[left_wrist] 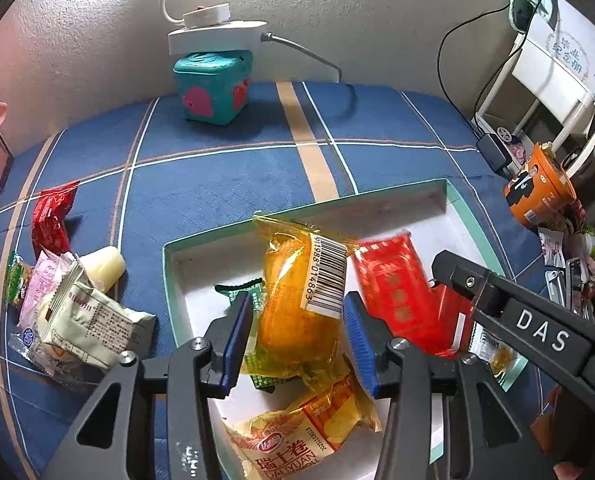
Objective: Organize snacks
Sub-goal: 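Move both tools back to the pile, right tool toward the grey-green pack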
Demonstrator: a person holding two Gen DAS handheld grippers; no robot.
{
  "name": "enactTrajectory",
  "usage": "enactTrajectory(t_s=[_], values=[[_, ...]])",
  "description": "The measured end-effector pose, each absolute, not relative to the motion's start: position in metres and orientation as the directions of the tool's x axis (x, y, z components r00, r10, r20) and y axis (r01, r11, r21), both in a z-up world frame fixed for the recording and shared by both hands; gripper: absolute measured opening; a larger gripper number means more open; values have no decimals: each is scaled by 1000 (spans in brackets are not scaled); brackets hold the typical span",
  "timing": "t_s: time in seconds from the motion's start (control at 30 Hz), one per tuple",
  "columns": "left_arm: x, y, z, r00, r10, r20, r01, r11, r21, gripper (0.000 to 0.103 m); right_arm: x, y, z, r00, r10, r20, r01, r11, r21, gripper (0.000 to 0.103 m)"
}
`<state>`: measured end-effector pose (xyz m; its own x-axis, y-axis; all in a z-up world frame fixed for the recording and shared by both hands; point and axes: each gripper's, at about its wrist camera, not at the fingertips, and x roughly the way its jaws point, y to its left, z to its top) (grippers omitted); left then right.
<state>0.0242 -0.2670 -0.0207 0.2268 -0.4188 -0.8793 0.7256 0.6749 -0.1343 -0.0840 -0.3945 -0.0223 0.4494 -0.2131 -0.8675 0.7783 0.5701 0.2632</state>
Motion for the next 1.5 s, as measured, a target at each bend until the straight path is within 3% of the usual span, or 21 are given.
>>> enactTrajectory(t_s=[0.07,0.13,0.2,0.27,0.5,0.63,0.87,1.03,1.5], values=[[26,-265,-19,228,-409,-884,716,686,-132,67,-83,-394,-21,449,-209,-869,775,575,262,62],[28,-263,-17,230,-398,-888,709,694,-127,67,-81,-393,-20,442,-208,-872,772,583,252,70],[30,-260,-15,232,-391,-891,700,703,-127,69,-81,-392,-19,440,-208,-873,770,587,249,71],[31,-257,-13,234,-372,-898,686,718,-119,75,-80,-391,-19,437,-200,-877,767,593,247,80],[45,-242,-15,245,-309,-919,621,778,-96,80,-81,-388,-16,421,-213,-882,772,594,225,103],[56,-228,-15,255,-290,-923,558,823,-104,89,-81,-384,-13,421,-213,-882,768,601,222,103],[73,-199,-8,379,-177,-909,443,896,10,89,-78,-374,-10,425,-186,-886,752,618,231,103],[73,-179,-4,395,-163,-904,406,914,12,89,-70,-359,-8,360,-243,-901,760,636,132,103],[93,-108,-7,394,-83,-915,318,947,51,89,-37,-300,-11,377,-165,-911,652,746,135,103]])
